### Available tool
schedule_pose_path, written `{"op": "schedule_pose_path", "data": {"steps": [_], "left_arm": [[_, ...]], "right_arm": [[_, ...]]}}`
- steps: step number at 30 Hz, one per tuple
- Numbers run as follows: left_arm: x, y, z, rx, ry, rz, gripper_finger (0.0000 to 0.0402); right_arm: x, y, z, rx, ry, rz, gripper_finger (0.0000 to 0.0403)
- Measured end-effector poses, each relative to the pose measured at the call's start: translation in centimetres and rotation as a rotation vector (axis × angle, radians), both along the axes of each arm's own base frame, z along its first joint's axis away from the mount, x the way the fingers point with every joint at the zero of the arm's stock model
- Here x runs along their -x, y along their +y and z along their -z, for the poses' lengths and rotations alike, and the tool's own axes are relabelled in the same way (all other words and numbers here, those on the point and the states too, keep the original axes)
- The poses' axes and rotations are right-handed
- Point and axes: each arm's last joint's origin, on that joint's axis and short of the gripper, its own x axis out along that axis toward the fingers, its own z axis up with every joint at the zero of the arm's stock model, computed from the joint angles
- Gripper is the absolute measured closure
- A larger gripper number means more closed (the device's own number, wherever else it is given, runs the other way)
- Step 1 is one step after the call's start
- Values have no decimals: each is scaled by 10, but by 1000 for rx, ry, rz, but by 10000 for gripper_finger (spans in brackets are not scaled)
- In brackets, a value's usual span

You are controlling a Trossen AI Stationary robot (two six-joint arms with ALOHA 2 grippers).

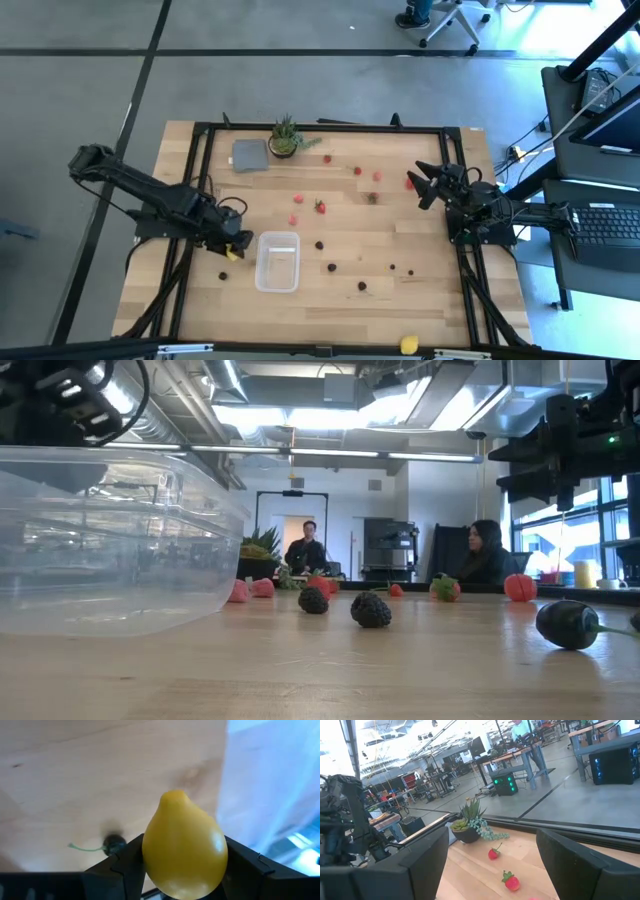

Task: Pick and placing Produce into tupperware
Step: Put the yellow lemon into the transparent bin

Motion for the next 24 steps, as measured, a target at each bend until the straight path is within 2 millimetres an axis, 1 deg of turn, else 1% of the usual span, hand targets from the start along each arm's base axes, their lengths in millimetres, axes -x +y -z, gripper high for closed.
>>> {"op": "schedule_pose_path", "data": {"steps": [8,14,18,24], "left_arm": [[8,10,-18,38,-145,-48,204],[7,14,-33,66,-316,-59,205],[0,17,-41,22,-454,-71,205],[-27,16,-48,-85,-662,-27,205]], "right_arm": [[0,0,0,1,2,0,100],[0,0,0,2,3,0,100],[0,0,0,2,3,1,100],[0,0,0,1,3,3,100]]}}
